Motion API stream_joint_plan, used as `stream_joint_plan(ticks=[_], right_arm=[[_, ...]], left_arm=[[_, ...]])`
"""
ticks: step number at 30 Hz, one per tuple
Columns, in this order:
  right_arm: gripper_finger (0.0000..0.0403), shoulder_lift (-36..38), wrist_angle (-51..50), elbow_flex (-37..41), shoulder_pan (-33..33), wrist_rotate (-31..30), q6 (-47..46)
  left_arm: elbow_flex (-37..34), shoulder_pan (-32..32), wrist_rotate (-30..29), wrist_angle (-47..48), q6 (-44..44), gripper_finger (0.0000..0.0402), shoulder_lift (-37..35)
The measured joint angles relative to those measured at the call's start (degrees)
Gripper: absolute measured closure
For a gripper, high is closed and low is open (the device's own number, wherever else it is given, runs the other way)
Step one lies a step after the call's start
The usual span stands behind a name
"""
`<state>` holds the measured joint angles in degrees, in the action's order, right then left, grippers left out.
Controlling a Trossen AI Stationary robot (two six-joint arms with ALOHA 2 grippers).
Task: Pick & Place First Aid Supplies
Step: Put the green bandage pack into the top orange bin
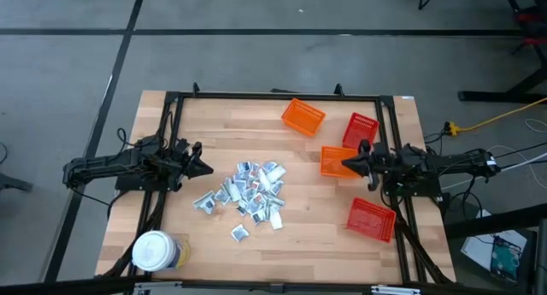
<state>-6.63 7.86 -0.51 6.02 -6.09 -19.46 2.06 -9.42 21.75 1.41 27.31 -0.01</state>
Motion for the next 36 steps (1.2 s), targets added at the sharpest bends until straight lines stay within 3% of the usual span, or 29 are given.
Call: stream_joint_plan(ticks=[3, 9, 16, 28, 36], right_arm=[[0.0385, -0.47, 0.50, -0.87, 0.03, 4.32, 8.64], [0.0385, -8.26, -3.56, -7.33, -0.95, -13.40, 8.56], [0.0385, -25.85, -4.05, -17.21, -3.98, -21.20, 10.87], [0.0385, -60.51, -9.81, -40.16, -11.82, -21.21, 10.94], [0.0385, -75.90, -9.44, -54.13, -13.46, -20.80, 10.96]], left_arm=[[0.00, 0.01, -0.01, 0.01, 0.00, 0.0386, 0.00], [-0.02, 0.00, 0.01, -0.15, 0.00, 0.0386, 0.00], [-0.02, 0.01, 0.01, -0.23, 0.00, 0.0386, 0.00], [-0.02, 0.00, 0.01, -0.31, 0.00, 0.0386, 0.00], [-0.02, -0.01, 0.01, -0.33, 0.00, 0.0386, 0.00]])
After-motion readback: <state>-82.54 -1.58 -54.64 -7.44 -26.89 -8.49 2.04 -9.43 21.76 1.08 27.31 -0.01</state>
